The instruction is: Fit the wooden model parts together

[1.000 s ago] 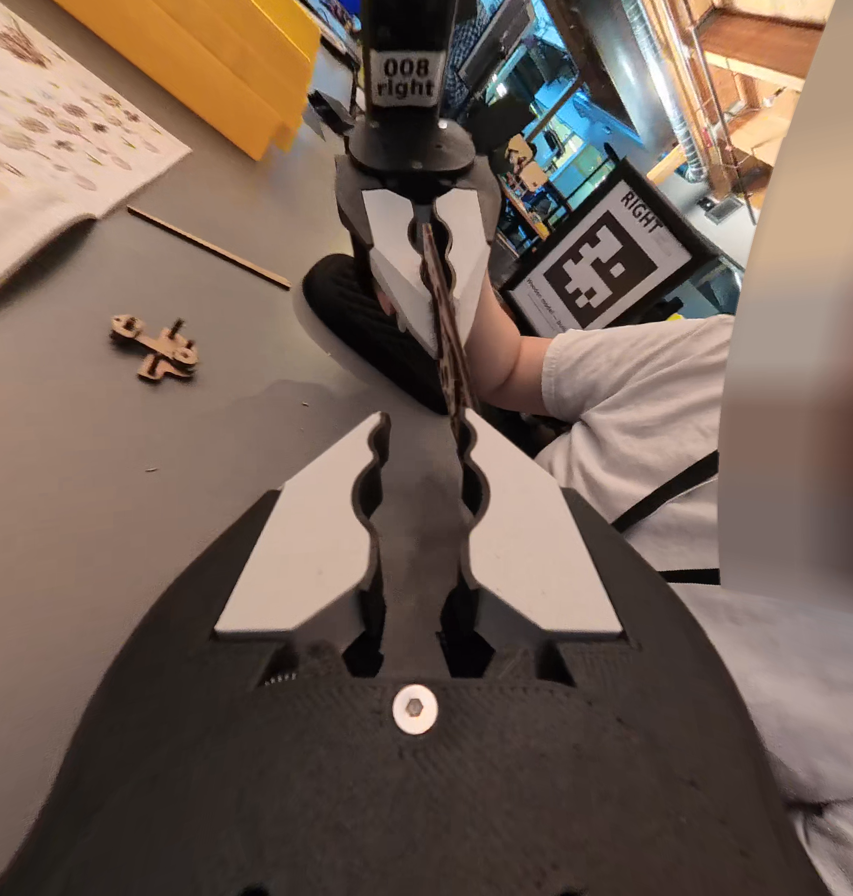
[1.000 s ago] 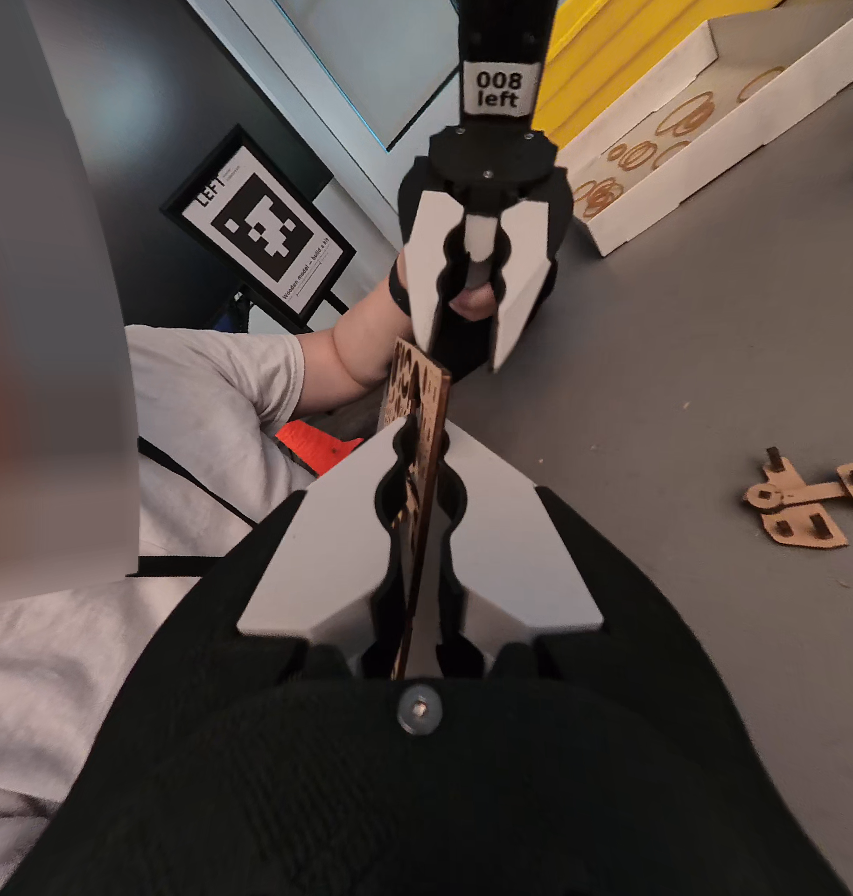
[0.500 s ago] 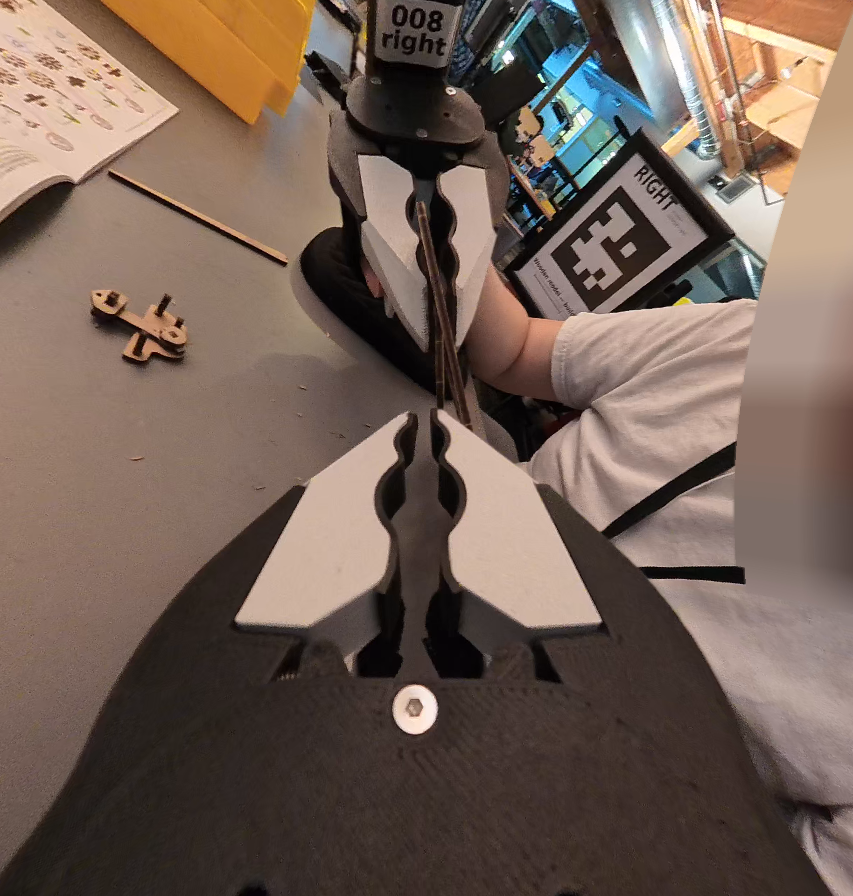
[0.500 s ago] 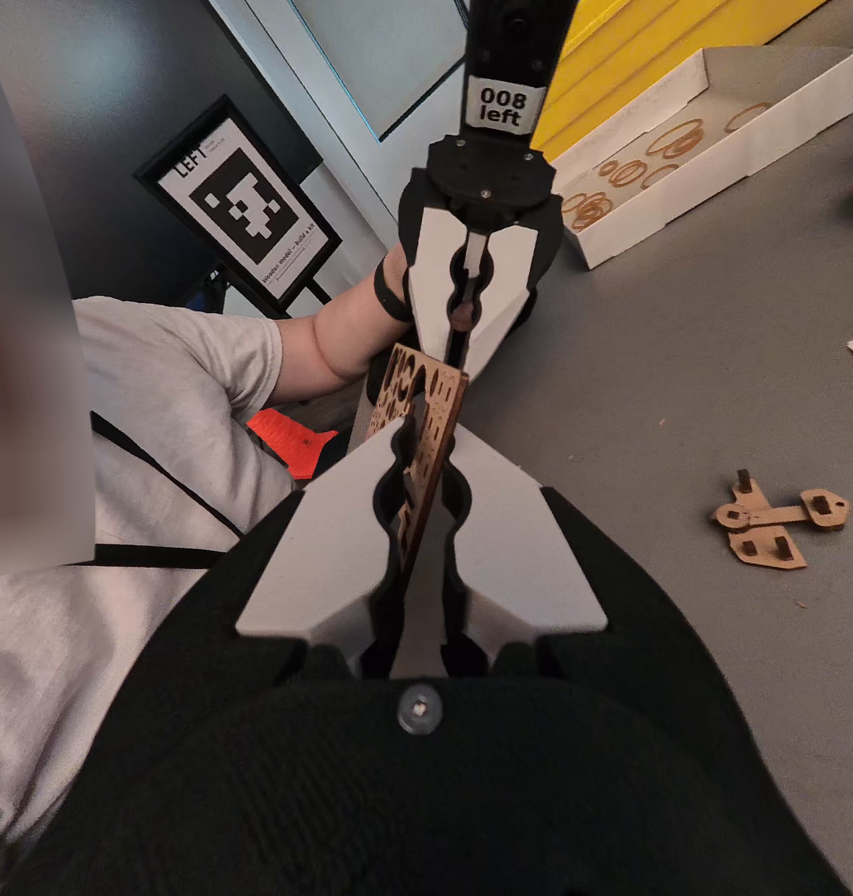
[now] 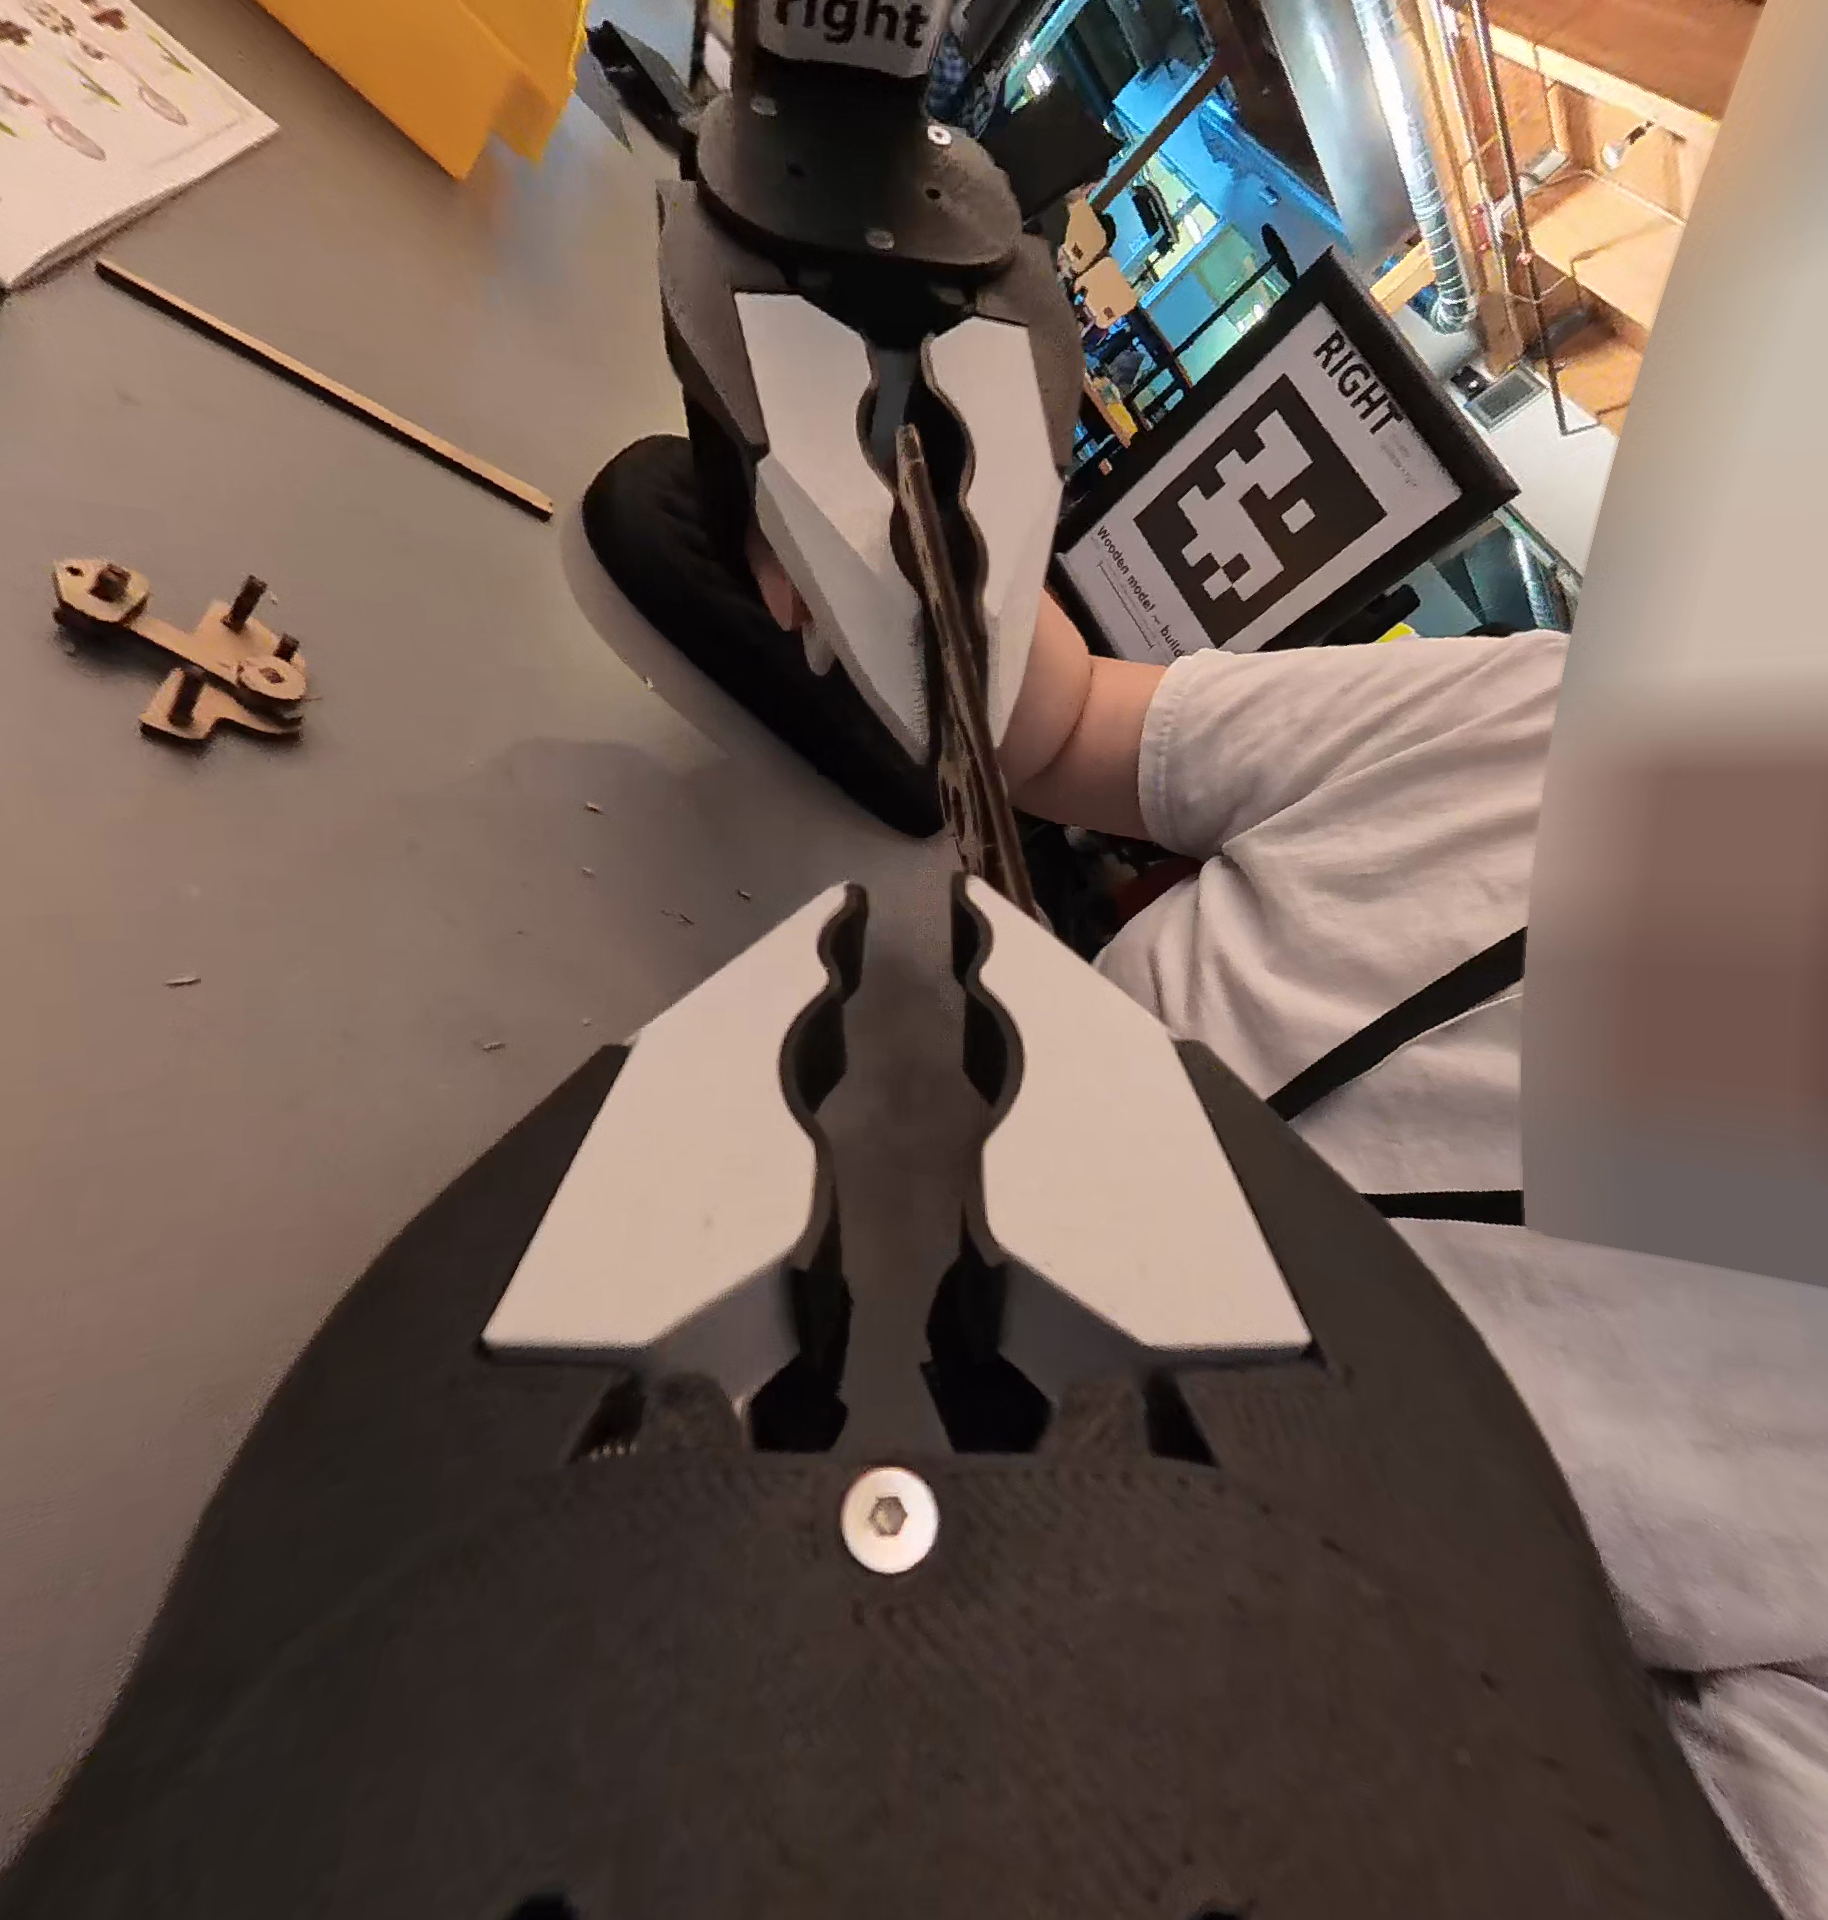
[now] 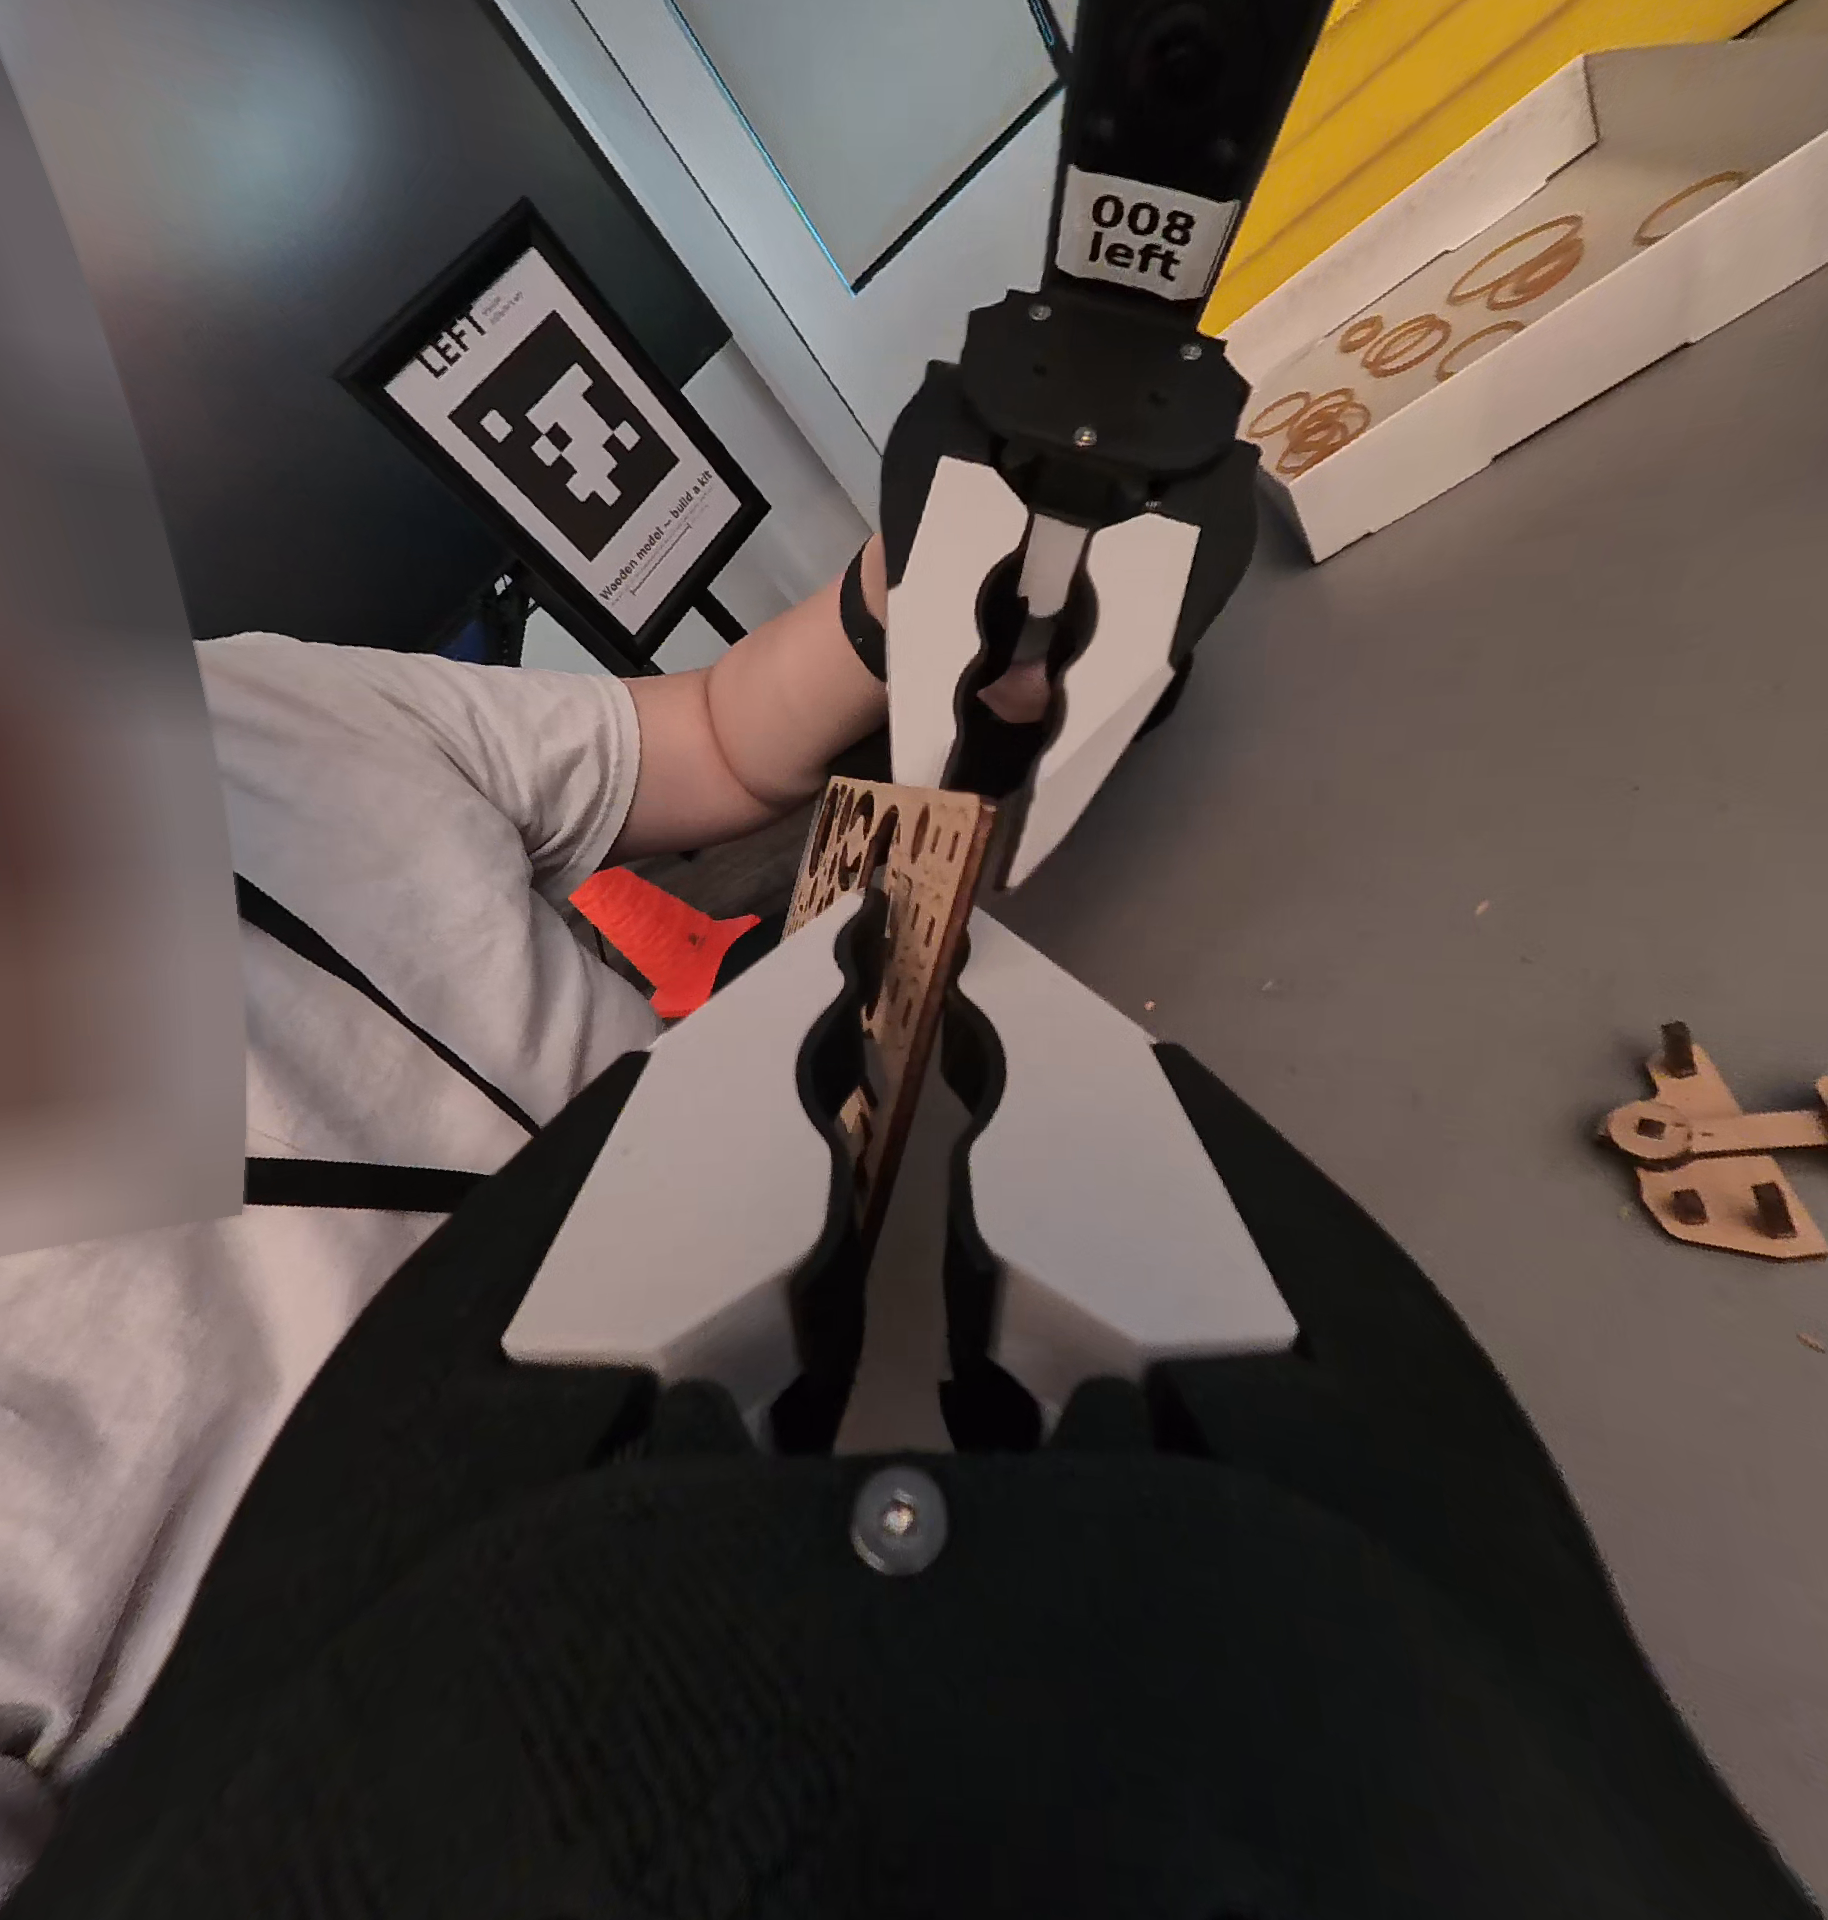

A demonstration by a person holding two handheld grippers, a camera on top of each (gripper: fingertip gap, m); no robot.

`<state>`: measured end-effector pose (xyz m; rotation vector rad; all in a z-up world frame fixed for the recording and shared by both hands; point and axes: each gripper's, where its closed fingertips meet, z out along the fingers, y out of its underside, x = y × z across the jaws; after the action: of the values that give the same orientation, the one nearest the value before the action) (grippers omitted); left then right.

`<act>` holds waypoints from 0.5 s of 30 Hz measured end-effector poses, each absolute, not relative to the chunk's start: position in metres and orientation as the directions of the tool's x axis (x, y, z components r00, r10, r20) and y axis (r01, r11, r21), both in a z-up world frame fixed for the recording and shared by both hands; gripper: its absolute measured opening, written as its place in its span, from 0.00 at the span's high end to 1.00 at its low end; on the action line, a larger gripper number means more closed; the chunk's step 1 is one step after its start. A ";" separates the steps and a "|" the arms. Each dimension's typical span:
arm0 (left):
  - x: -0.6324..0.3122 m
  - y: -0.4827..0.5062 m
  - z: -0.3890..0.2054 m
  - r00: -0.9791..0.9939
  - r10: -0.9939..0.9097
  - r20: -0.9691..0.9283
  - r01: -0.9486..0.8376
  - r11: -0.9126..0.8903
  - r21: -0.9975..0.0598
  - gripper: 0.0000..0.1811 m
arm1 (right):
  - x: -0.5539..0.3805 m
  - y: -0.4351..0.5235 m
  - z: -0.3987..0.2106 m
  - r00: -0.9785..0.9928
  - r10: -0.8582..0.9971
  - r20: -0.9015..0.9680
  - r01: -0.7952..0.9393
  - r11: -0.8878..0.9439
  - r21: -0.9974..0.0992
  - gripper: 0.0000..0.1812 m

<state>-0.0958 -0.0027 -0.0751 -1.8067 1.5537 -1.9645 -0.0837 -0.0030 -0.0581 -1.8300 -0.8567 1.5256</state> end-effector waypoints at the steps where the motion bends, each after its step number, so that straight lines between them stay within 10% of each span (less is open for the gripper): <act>1: -0.097 -0.002 -0.074 -0.319 -0.619 0.718 -0.551 -0.495 -0.672 0.92 | -0.083 -0.002 -0.059 0.139 0.792 -0.594 0.101 -0.608 -0.788 0.97; 12: -0.101 0.009 -0.067 -0.307 -0.548 0.778 -0.533 -0.579 -0.618 0.73 | -0.088 0.006 -0.067 0.330 0.843 -0.424 0.190 -0.500 -0.845 0.93; 15: -0.097 -0.010 -0.082 -0.291 -0.592 0.751 -0.613 -0.488 -0.622 0.85 | -0.087 0.011 -0.072 0.407 0.833 -0.374 0.214 -0.485 -0.848 0.91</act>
<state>-0.0973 -0.0096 -0.0824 -1.8799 1.5982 -1.9706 -0.0873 0.0110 -0.0719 -1.9319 -0.8920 1.0754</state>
